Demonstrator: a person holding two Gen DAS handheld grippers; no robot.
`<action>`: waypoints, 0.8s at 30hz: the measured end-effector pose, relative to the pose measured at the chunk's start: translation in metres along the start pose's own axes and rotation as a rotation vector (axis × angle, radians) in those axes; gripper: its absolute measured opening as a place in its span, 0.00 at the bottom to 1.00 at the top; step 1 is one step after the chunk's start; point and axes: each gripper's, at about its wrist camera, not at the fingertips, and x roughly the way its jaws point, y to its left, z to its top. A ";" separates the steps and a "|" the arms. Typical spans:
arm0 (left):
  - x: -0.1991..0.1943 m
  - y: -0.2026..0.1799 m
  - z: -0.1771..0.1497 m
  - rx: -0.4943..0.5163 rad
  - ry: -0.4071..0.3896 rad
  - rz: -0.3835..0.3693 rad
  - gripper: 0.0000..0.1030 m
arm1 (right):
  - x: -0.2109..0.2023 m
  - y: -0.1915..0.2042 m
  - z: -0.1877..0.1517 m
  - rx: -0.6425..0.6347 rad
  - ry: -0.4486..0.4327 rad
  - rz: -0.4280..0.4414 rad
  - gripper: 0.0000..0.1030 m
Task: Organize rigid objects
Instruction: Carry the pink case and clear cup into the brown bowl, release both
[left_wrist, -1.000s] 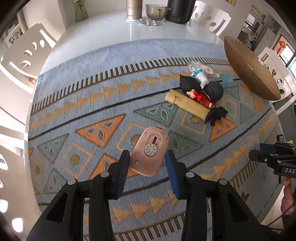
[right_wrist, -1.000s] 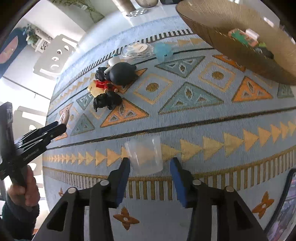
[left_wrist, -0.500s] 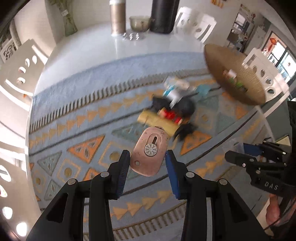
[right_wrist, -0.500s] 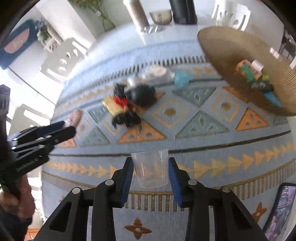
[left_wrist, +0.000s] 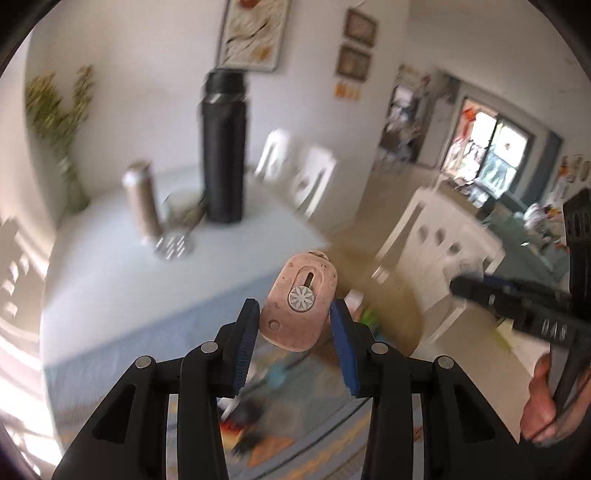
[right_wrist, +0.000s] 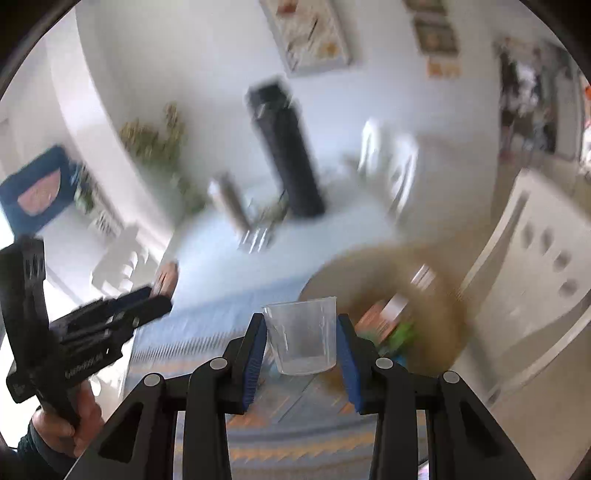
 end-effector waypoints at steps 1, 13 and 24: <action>0.002 -0.007 0.010 0.004 -0.013 -0.024 0.36 | -0.011 -0.008 0.013 -0.004 -0.026 -0.017 0.36; 0.127 -0.033 0.006 -0.073 0.181 -0.121 0.36 | 0.041 -0.102 0.020 0.172 0.120 -0.065 0.36; 0.200 -0.044 -0.044 -0.097 0.383 -0.113 0.38 | 0.134 -0.151 -0.039 0.269 0.454 -0.133 0.36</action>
